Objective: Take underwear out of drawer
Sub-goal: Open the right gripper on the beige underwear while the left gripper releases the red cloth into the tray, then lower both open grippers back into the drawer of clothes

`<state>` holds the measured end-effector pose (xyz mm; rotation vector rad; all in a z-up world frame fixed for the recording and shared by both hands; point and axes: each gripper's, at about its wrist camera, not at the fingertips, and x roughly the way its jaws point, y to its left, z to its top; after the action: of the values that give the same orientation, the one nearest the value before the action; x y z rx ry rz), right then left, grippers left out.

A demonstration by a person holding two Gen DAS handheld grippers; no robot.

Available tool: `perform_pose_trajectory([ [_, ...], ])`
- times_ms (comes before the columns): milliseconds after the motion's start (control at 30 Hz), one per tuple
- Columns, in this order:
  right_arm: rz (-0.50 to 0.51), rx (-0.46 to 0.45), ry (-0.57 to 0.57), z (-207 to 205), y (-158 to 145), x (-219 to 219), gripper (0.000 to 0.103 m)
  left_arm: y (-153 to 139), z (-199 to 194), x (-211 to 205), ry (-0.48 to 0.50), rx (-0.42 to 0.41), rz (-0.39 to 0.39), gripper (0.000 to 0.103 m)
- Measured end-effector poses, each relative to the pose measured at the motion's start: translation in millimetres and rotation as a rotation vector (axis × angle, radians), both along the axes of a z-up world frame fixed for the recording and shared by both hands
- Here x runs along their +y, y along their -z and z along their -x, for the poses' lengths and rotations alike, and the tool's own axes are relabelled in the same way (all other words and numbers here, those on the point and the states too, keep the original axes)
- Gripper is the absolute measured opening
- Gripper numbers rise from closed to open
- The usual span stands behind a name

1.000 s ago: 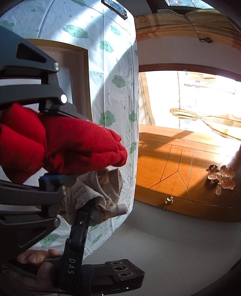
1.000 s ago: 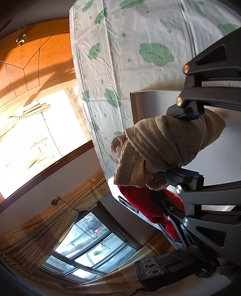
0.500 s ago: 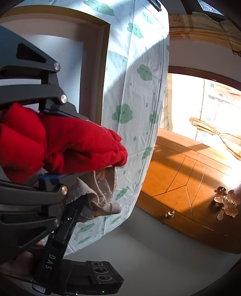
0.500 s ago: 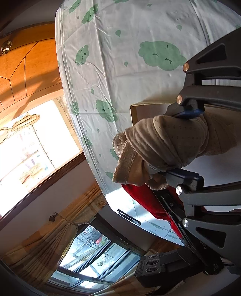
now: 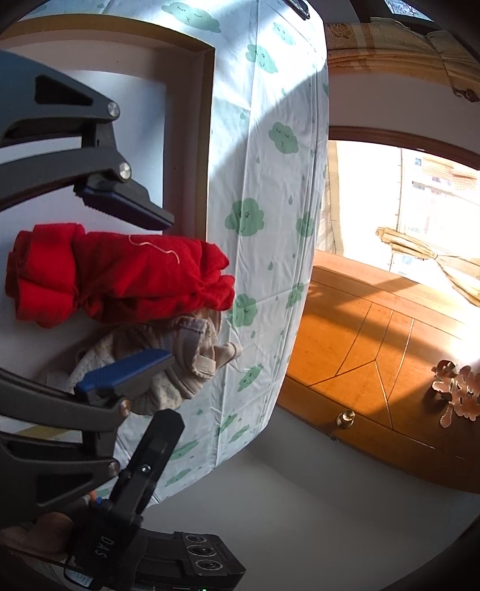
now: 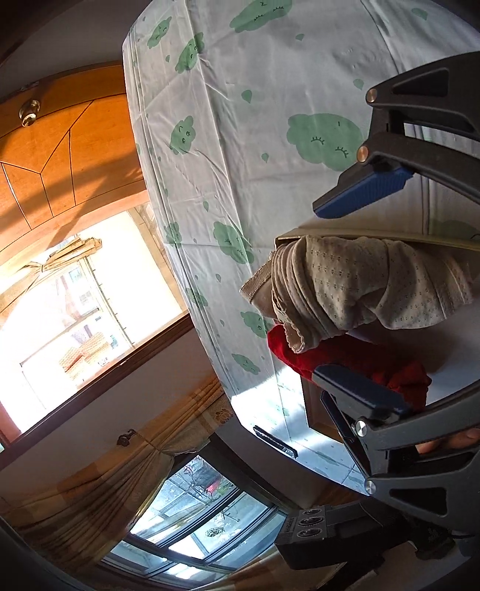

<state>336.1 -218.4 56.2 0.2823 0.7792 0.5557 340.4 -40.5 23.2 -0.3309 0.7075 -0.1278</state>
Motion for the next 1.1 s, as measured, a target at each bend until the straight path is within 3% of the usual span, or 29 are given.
perform_pose_trajectory([
  [300,-0.036,-0.038,-0.01,52.5,-3.6,-15.3,0.084,-12.7,42.2,0.0,0.042,-0.071,0.002,0.071],
  [567,-0.031,-0.072,-0.079,112.8,-9.3,-12.1,0.084,-26.4,93.0,-0.8,0.106,-0.129,0.013,0.071],
  [700,-0.017,-0.105,-0.122,147.3,-13.1,-6.8,0.084,-32.3,121.1,0.7,0.127,-0.163,0.015,0.077],
  [1100,-0.013,-0.114,-0.205,220.8,13.3,5.1,0.084,-28.3,184.1,1.3,0.166,-0.205,-0.007,0.077],
])
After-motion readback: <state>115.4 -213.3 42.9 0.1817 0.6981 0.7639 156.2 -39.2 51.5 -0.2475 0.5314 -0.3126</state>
